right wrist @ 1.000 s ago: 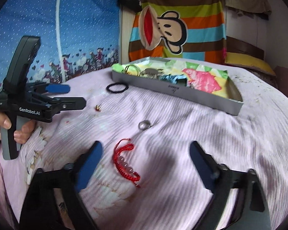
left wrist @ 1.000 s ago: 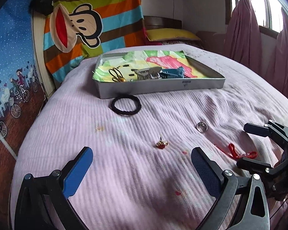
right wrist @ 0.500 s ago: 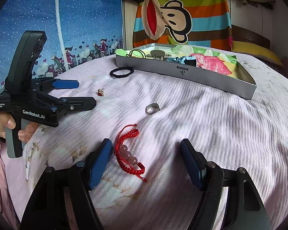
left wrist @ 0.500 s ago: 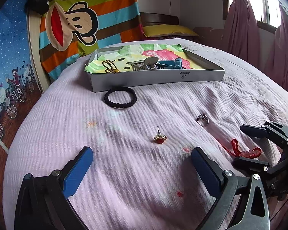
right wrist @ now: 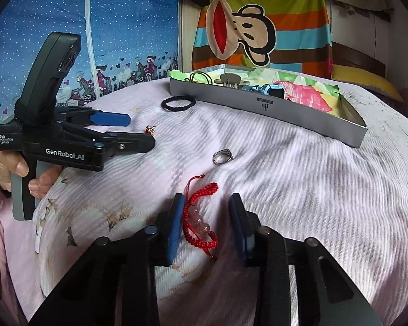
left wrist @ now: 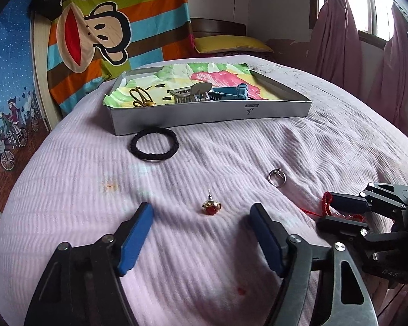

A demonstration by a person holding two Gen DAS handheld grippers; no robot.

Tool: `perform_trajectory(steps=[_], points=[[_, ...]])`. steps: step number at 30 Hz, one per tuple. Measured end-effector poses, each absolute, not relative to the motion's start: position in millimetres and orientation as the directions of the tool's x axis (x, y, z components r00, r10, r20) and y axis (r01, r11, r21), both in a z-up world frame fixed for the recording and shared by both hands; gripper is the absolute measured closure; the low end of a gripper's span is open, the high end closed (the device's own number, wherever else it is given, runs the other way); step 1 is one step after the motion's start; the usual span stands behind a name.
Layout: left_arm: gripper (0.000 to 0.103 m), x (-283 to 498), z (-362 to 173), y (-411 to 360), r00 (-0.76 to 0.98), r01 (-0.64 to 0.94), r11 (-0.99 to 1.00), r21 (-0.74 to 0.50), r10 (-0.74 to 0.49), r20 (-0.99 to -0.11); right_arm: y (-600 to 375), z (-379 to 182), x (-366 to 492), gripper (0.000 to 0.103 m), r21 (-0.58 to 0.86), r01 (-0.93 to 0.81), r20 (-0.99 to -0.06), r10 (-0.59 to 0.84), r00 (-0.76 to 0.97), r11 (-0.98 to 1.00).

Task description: Organize jewelry

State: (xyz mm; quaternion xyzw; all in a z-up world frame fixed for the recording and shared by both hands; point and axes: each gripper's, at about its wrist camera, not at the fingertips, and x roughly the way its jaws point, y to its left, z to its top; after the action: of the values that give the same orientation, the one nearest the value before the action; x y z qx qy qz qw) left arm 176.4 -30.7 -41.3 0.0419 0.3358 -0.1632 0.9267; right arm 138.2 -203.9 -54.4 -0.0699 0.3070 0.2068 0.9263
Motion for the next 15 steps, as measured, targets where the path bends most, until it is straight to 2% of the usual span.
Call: perform_trajectory(steps=[6, 11, 15], points=[[0.049, 181, -43, -34, 0.714, 0.328, 0.944, -0.047, -0.280, -0.642, -205, -54, 146, 0.085, 0.029, -0.413, -0.606, 0.345, 0.717, 0.910], [0.065, 183, -45, -32, 0.715, 0.316, 0.947, -0.065, -0.282, -0.639, -204, -56, 149, 0.089, 0.042, -0.409, -0.610, 0.347, 0.712, 0.912], [0.071, 184, -46, -33, 0.708, 0.324, 0.943, -0.071, -0.292, -0.643, -204, -56, 153, 0.091, 0.062, -0.402, -0.614, 0.353, 0.706, 0.913]])
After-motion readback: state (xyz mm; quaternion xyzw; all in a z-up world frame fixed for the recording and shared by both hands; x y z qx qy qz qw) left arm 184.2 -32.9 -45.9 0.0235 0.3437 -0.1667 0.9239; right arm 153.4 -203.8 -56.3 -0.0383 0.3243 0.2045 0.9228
